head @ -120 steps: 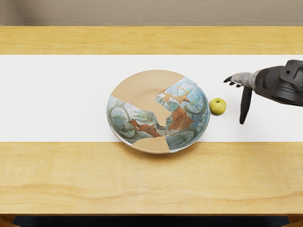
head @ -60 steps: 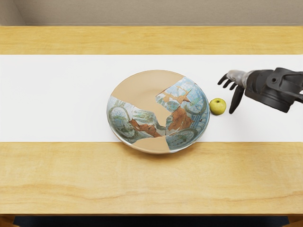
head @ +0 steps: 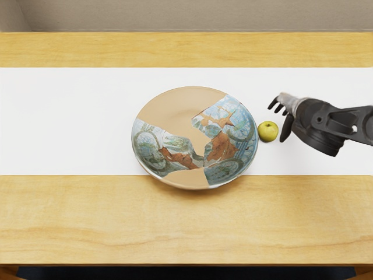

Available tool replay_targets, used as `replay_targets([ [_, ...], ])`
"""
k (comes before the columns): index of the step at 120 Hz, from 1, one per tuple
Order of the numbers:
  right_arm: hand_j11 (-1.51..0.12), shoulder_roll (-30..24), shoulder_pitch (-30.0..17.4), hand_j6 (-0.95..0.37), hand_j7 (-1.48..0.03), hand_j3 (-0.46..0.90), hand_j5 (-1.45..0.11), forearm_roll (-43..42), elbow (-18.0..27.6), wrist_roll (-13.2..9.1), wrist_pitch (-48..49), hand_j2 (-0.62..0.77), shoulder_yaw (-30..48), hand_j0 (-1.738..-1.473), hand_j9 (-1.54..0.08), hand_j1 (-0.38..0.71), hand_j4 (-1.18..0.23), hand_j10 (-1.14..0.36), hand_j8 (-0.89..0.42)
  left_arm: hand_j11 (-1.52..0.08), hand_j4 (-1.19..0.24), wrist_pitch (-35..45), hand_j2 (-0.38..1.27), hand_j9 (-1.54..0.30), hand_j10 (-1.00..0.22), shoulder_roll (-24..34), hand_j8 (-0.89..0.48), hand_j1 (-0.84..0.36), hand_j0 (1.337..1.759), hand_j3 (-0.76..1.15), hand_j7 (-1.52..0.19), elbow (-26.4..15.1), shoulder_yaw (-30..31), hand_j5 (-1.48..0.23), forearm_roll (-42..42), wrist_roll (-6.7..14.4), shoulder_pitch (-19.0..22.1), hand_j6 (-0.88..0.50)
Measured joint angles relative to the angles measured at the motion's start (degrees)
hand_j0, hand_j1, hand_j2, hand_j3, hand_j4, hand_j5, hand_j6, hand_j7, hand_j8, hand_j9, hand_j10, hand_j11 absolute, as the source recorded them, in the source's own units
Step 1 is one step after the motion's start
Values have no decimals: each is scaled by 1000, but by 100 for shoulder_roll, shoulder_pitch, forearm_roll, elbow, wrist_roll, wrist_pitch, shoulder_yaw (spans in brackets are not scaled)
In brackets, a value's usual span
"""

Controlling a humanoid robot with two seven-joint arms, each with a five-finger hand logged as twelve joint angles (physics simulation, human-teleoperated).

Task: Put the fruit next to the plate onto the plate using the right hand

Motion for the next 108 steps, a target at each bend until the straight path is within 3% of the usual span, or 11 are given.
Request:
replay_targets([
  [56,-382,480,3,-296,-382,0,-383,-62,-130,0,-231,-57,-225,-1658,-383,3,-296,-295,-296,0,0,0,0,0,0,0,0,349,1658,0,0,0,0,0,0,0,0,0],
  [108,-408,562,-42,-316,-408,0,-409,-58,-196,0,-240,-61,-279,-1658,-408,27,-315,-315,-316,0,0,1,0,0,0,0,0,349,1658,0,0,0,0,0,0,0,0,0],
])
